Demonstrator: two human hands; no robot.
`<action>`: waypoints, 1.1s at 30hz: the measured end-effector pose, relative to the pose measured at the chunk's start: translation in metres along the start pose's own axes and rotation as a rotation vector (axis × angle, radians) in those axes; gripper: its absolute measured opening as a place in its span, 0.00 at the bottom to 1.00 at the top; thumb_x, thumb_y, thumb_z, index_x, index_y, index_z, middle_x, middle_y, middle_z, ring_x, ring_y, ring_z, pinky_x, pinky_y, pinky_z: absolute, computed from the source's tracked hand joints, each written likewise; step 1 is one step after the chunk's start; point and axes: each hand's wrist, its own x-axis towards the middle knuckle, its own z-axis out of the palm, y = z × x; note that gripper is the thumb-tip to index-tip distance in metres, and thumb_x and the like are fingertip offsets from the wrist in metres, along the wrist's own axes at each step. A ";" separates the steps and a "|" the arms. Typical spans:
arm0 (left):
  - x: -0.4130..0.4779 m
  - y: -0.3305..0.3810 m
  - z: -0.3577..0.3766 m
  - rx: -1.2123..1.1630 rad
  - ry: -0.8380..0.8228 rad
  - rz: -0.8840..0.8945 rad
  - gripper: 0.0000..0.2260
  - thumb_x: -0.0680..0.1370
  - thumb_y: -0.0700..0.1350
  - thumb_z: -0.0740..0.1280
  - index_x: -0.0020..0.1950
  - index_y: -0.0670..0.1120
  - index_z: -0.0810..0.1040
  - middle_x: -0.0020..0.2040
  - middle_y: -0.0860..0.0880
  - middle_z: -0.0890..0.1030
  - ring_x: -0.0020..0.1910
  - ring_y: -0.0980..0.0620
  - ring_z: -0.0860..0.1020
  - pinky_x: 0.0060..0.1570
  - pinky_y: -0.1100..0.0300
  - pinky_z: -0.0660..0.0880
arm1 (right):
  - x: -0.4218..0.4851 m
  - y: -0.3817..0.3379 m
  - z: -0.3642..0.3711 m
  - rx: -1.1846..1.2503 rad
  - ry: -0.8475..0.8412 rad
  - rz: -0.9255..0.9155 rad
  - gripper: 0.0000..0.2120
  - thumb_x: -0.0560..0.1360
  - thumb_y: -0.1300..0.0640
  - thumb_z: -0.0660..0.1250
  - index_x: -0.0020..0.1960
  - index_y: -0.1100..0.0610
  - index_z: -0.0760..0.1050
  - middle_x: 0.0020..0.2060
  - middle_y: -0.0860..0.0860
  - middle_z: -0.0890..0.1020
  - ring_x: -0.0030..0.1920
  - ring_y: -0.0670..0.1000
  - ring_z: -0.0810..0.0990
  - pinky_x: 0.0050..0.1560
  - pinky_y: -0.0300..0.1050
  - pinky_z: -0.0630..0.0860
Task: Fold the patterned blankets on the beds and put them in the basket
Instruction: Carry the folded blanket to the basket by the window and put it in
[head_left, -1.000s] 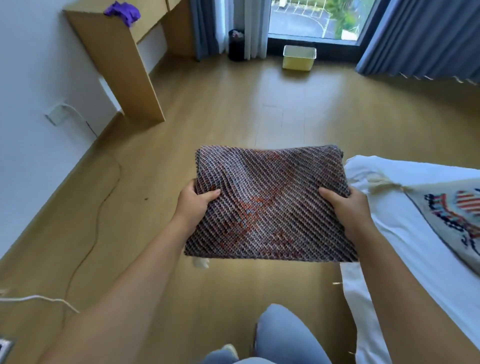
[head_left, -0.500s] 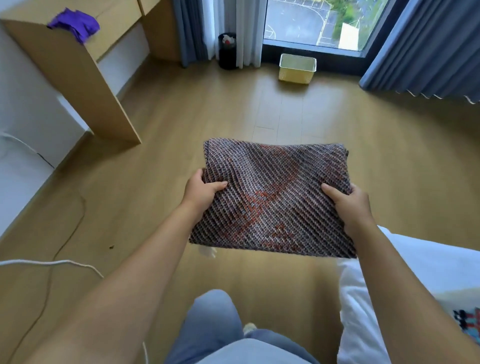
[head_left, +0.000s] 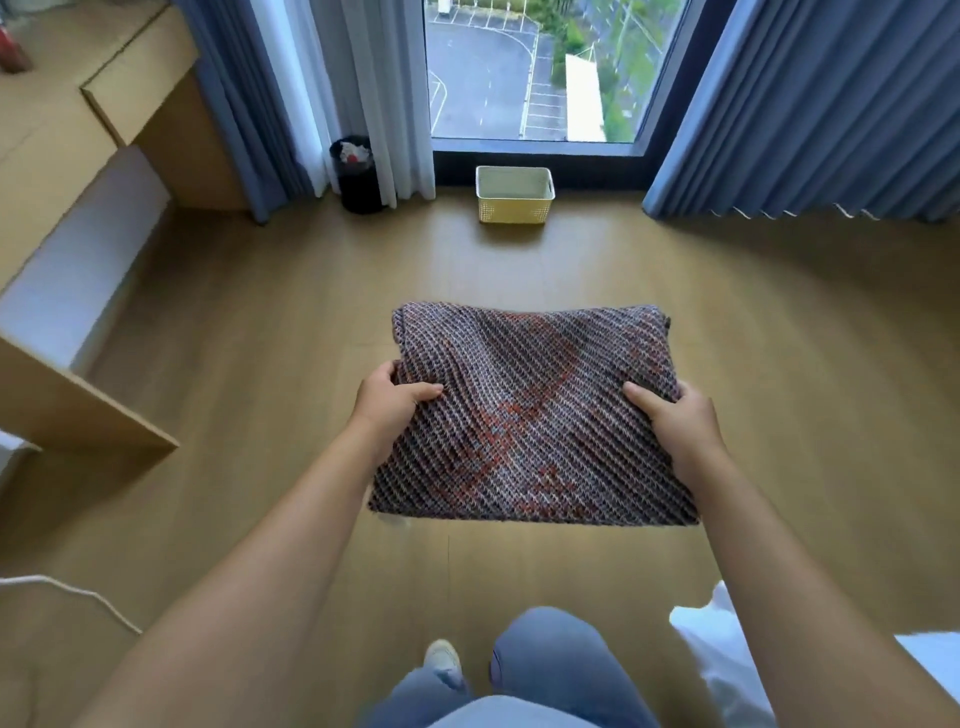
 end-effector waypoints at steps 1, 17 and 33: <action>0.025 0.014 0.007 0.010 -0.014 0.003 0.14 0.71 0.37 0.71 0.54 0.45 0.72 0.48 0.47 0.80 0.45 0.46 0.80 0.42 0.53 0.77 | 0.023 -0.009 0.004 -0.001 0.018 0.004 0.18 0.70 0.52 0.72 0.57 0.57 0.75 0.48 0.52 0.81 0.46 0.53 0.81 0.50 0.50 0.78; 0.398 0.192 0.156 0.023 0.019 -0.026 0.13 0.69 0.36 0.72 0.51 0.45 0.74 0.49 0.45 0.81 0.48 0.44 0.80 0.53 0.48 0.77 | 0.425 -0.163 0.051 -0.006 0.043 0.036 0.15 0.70 0.54 0.72 0.55 0.57 0.76 0.49 0.55 0.82 0.47 0.55 0.81 0.52 0.51 0.78; 0.799 0.361 0.242 0.144 -0.048 -0.113 0.14 0.69 0.34 0.72 0.51 0.44 0.74 0.49 0.45 0.80 0.48 0.45 0.80 0.52 0.49 0.76 | 0.802 -0.309 0.152 -0.055 0.102 0.059 0.10 0.71 0.56 0.71 0.51 0.56 0.76 0.42 0.50 0.81 0.40 0.47 0.79 0.40 0.40 0.72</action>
